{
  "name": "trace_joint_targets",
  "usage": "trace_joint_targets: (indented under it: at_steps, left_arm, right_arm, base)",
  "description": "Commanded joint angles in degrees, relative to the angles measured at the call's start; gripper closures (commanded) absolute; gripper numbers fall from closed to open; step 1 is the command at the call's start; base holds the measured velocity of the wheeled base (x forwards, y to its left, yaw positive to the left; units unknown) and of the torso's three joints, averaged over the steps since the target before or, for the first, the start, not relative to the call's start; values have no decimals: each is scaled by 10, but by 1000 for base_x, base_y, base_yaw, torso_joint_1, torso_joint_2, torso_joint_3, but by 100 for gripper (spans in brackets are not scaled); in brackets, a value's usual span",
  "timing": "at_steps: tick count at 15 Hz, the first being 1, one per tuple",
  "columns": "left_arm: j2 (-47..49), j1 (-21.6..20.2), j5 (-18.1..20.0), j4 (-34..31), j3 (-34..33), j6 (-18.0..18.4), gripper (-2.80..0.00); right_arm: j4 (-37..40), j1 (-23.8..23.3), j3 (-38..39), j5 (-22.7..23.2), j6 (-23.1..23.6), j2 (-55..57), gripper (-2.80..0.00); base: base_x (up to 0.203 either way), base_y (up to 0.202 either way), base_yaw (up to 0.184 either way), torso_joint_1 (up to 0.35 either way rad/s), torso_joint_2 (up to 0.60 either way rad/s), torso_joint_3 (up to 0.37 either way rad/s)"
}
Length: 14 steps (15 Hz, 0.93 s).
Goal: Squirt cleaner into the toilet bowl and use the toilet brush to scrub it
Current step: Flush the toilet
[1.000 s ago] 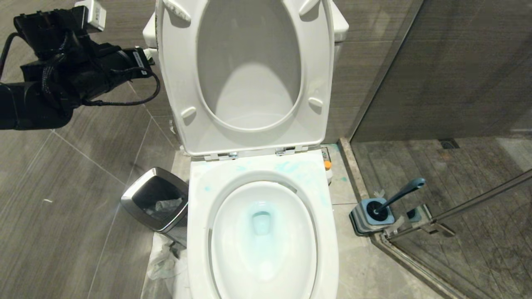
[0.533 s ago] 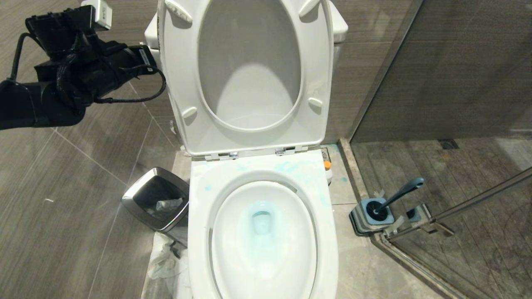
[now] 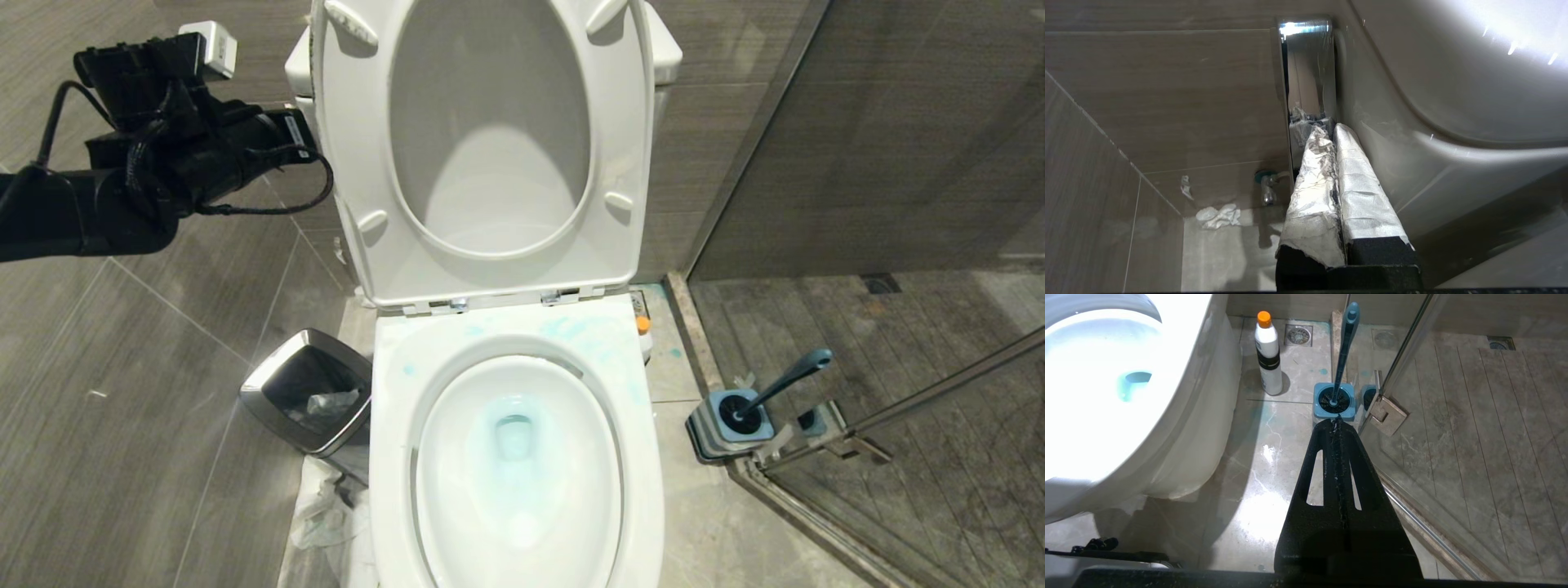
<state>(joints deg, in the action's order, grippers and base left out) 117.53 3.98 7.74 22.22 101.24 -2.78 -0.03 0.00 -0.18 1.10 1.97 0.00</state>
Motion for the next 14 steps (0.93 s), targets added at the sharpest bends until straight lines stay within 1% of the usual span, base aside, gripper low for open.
trace_joint_targets:
  at_steps: [1,10,14]
  left_arm:
    - [7,0,0,-9,1,0,0]
    - [2,-1,0,-15,3,-6,0]
    - [-18,-4,0,-15,2,-8,0]
  right_arm:
    - [-1,0,0,0,0,1,0]
    - [-1,0,0,0,0,1,0]
    - [-1,0,0,0,0,1,0]
  base:
    - [0,0,0,0,0,0]
    - [0,0,0,0,0,0]
    - [0,0,0,0,0,0]
